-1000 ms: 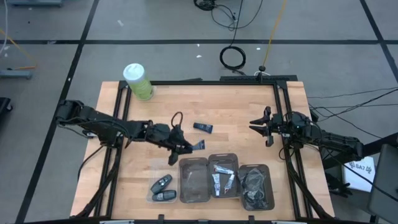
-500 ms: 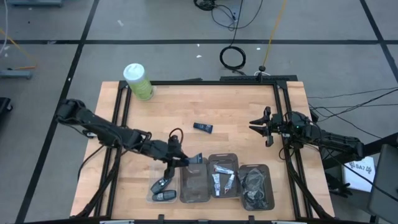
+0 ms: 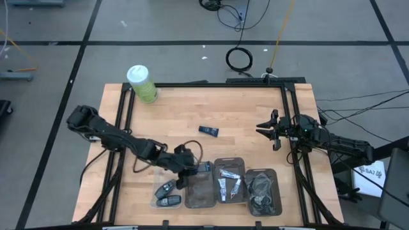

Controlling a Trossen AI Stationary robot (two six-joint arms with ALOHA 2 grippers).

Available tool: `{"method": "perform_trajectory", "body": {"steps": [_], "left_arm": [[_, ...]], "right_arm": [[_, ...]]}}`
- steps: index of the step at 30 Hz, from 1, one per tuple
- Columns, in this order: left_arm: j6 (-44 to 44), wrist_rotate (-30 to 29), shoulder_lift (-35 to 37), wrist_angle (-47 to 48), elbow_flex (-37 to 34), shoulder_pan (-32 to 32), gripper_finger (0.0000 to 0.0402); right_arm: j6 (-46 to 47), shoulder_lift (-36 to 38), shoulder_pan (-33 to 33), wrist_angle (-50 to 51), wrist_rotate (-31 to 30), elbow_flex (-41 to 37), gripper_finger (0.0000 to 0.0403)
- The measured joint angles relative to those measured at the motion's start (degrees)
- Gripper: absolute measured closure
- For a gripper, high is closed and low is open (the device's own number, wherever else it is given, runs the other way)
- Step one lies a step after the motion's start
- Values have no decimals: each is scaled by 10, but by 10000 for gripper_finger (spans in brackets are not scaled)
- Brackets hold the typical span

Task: Pick & Place Travel size toiletries
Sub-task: Put the top blue shaving cream into the left black bin

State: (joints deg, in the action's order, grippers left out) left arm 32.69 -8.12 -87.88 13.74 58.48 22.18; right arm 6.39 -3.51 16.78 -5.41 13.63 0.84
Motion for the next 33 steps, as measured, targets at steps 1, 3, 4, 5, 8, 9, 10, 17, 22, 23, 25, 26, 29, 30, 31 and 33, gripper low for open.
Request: {"method": "perform_trajectory", "body": {"steps": [1, 3, 4, 5, 8, 9, 10, 17, 22, 23, 25, 26, 29, 30, 31, 33], "left_arm": [[-4, 1, -12, 17, 15, 0, 287], [-13, 6, -35, 44, 41, 1, 287], [-20, 7, -44, 56, 53, 1, 286], [-25, 12, -53, 67, 64, 1, 286], [-37, 29, -80, 93, 87, 1, 286], [-37, 34, -87, 102, 91, 1, 286], [-37, 40, -93, 107, 95, 0, 286], [-10, 62, -117, 114, 96, 0, 286], [-6, 62, -120, 114, 96, -4, 286], [-6, 61, -120, 115, 96, -5, 286], [-6, 61, -120, 115, 96, -7, 286], [-6, 61, -119, 115, 96, -7, 286], [-7, 61, -119, 115, 96, -8, 286], [-8, 61, -119, 115, 96, -8, 286], [-8, 61, -119, 115, 96, -8, 286], [-7, 61, -119, 115, 96, -8, 286]], "right_arm": [[0, 0, 0, 0, 0, 0, 319], [0, 0, 0, 0, 0, 0, 319], [0, 0, 0, 0, 0, 0, 318], [0, 0, 0, 0, 0, 0, 318], [0, 0, 0, 0, 0, 0, 319], [0, 0, 0, 0, 0, 0, 319], [0, 0, 0, 0, 0, 0, 319], [0, 0, 0, 0, 0, 0, 319], [0, 0, 0, 0, 0, 0, 319], [0, 0, 0, 0, 0, 0, 319], [0, 0, 0, 0, 0, 0, 318], [0, 0, 0, 0, 0, 0, 318], [0, 0, 0, 0, 0, -1, 319], [0, 0, 0, 0, 0, 0, 319], [0, 0, 0, 0, 0, 0, 318], [0, 0, 0, 0, 0, 0, 318]]}}
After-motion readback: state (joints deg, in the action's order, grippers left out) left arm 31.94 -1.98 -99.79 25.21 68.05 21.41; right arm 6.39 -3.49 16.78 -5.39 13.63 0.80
